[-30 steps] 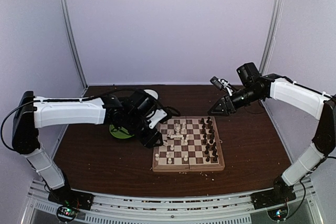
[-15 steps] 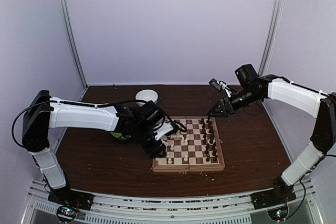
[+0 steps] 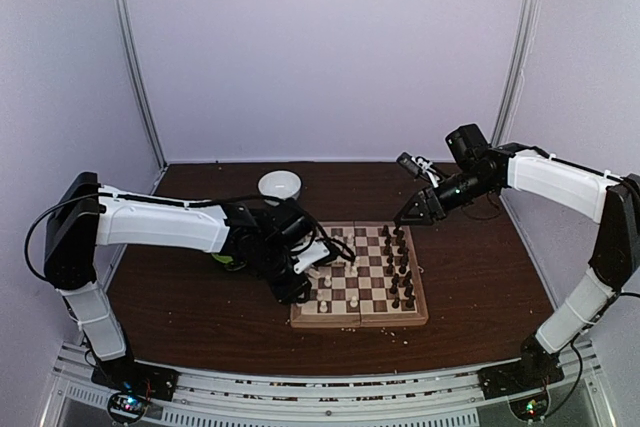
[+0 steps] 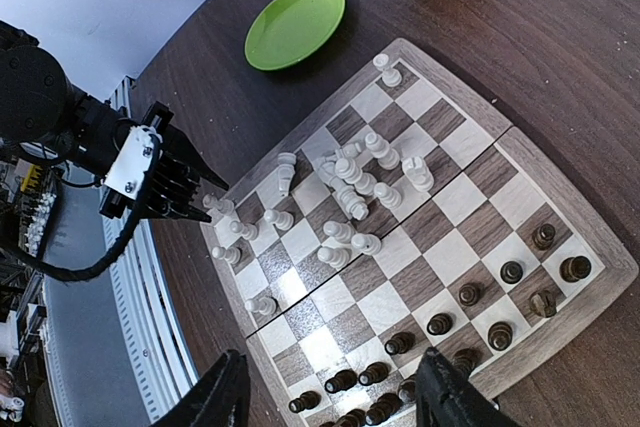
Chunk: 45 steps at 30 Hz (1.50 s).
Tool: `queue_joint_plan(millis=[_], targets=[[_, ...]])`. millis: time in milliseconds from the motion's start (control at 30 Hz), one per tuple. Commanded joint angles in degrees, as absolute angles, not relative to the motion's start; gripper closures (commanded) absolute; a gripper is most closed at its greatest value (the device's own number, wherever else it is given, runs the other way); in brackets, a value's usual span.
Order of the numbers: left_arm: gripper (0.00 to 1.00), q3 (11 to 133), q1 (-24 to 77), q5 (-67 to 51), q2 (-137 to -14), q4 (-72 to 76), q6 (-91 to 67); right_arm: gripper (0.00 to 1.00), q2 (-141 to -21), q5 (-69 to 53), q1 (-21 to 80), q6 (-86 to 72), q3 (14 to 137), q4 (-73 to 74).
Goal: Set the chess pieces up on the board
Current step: Move the rook to h1.
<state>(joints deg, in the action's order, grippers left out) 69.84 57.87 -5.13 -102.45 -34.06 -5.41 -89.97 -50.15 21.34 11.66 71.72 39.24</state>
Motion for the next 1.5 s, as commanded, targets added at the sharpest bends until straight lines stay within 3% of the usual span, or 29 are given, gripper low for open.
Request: queue_joint_plan(millis=[0,400,867,967,1233,1367,1467], targets=[[0.7,69.39,58.18,-4.07,-102.57,-34.94,-4.48,0.44,-90.44,-50.1,20.83,12.16,72.86,39.5],[0.89,70.46,59.45,-6.62,-102.78,-34.64,-3.83,0.46,-90.66,-50.23,20.82,12.35,72.82,39.66],[0.9,73.03,60.91,-6.72,-104.49,-34.33,-4.1,0.46,-90.94,-50.44,20.79,12.53,72.93,39.96],[0.86,73.34,60.91,-6.61,-104.91,-34.37,-3.98,0.46,-90.92,-50.45,20.84,12.57,72.94,40.05],[0.61,73.93,61.07,-6.86,-102.74,-34.5,-4.37,0.46,-91.1,-50.45,20.83,12.73,73.12,40.24],[0.58,75.06,60.97,-6.46,-100.46,-34.24,-4.54,0.46,-91.2,-50.45,20.79,12.69,73.08,40.22],[0.6,75.55,60.2,-5.6,-99.63,-33.64,-4.69,0.46,-91.33,-50.45,20.81,12.81,73.15,40.26]])
